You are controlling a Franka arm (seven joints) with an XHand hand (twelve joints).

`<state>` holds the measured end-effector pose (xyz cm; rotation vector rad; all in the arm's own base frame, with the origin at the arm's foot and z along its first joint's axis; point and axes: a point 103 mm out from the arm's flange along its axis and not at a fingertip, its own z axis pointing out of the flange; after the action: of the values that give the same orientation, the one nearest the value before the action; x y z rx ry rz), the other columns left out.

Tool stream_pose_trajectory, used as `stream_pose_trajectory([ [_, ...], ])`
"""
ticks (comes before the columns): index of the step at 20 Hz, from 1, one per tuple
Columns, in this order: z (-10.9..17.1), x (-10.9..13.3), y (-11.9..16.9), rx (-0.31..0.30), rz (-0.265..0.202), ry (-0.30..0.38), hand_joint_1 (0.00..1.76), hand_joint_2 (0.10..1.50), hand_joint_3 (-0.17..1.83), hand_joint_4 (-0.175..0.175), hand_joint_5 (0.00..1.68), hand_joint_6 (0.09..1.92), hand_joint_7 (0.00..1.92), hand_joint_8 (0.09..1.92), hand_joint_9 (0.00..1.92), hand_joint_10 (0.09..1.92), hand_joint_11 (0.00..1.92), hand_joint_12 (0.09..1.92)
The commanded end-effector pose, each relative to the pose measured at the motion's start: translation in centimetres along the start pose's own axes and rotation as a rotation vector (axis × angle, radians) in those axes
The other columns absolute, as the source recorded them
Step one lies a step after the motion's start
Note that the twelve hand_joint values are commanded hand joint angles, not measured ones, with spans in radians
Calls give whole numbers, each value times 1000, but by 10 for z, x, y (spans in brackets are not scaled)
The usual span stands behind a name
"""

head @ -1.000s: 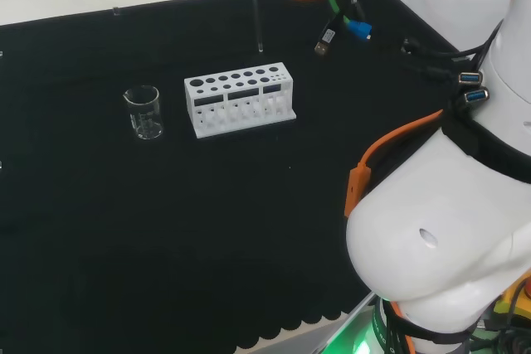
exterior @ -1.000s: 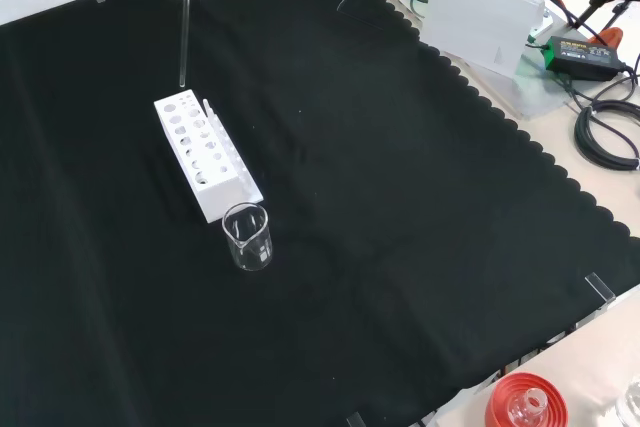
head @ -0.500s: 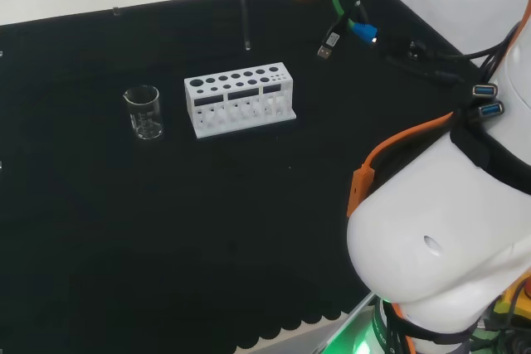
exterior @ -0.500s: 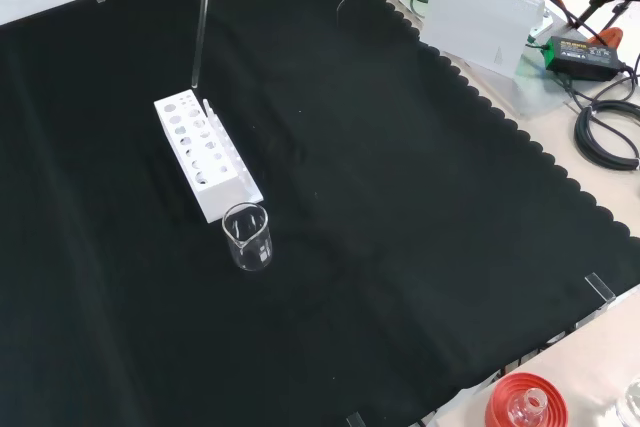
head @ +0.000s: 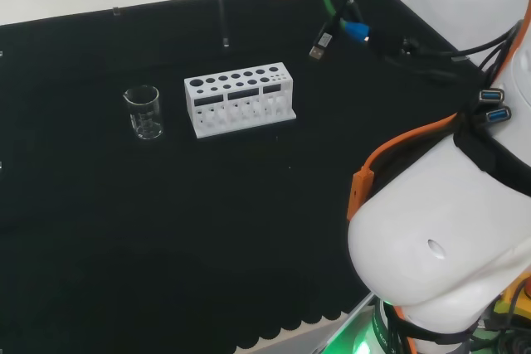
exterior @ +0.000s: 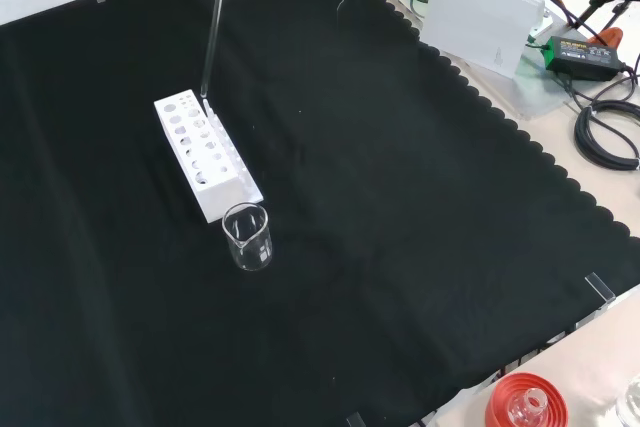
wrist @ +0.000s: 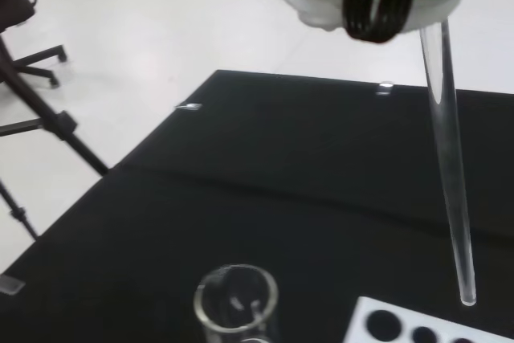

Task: Stir in the beaker to the left of the white test tube rack with the glass rod.

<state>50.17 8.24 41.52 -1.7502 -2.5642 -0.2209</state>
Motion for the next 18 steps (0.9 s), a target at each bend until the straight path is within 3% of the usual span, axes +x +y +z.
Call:
stream_pose_trajectory([
  [1, 15, 35, 14, 22, -56, 15, 1561, 749, 384, -175, 1179, 257, 1276, 593, 1412, 617, 1258, 776],
  [9, 18, 44, 25, 50, -123, 21, 1561, 751, 381, -175, 1181, 251, 1276, 593, 1412, 617, 1255, 777],
  [14, 12, 61, 29, 72, -112, -18, 1561, 752, 379, -175, 1182, 248, 1277, 592, 1412, 616, 1254, 778],
  [18, 7, 75, 33, 46, -109, 20, 1561, 753, 377, -175, 1183, 245, 1277, 591, 1413, 616, 1253, 778],
])
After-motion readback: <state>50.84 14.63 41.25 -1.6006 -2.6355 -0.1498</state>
